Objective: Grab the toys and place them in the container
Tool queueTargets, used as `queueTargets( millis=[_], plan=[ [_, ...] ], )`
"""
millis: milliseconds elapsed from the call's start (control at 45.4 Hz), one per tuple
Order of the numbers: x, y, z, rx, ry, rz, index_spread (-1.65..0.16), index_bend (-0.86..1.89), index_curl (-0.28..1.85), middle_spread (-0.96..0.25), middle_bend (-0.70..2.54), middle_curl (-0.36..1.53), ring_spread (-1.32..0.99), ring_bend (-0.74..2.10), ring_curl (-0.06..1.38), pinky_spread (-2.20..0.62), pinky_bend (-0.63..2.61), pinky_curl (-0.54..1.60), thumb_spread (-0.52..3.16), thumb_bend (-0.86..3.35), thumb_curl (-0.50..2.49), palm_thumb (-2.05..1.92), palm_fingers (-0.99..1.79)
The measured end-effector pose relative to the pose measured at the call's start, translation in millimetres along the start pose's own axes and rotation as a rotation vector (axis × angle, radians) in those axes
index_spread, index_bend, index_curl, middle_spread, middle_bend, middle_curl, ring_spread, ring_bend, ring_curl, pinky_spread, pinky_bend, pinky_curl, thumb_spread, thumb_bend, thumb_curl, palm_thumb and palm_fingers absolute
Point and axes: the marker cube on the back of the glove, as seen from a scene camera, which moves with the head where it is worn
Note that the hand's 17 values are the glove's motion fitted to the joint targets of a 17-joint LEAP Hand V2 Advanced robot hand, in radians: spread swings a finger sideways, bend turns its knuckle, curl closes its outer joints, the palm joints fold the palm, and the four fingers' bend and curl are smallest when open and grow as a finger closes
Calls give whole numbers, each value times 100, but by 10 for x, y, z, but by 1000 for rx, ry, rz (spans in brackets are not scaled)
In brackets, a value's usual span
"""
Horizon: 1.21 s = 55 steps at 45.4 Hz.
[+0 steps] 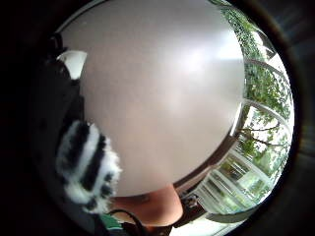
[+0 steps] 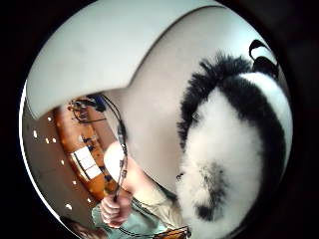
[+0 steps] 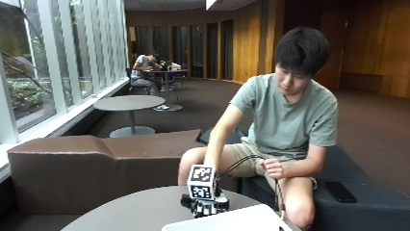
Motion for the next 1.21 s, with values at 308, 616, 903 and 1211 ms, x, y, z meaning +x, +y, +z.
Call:
queueTargets(
  millis=[308,616,903,1211],
  plan=[
    [312,710,-787,49,57,68,-26,95,61,-16,100,61,-40,93,66,-32,98,51,78,10,70,54,85],
    [260,1061,-2466,236,132,133,-24,107,74,-16,113,71,-44,105,76,-35,109,62,65,7,81,55,71],
    [-385,768,-3670,390,177,113,-23,113,82,-15,121,77,-45,113,82,-35,116,70,59,4,90,56,62],
    [-1153,-259,-3676,494,187,-3,-22,115,88,-14,124,80,-44,116,85,-35,119,76,57,0,97,56,50]
  ],
)
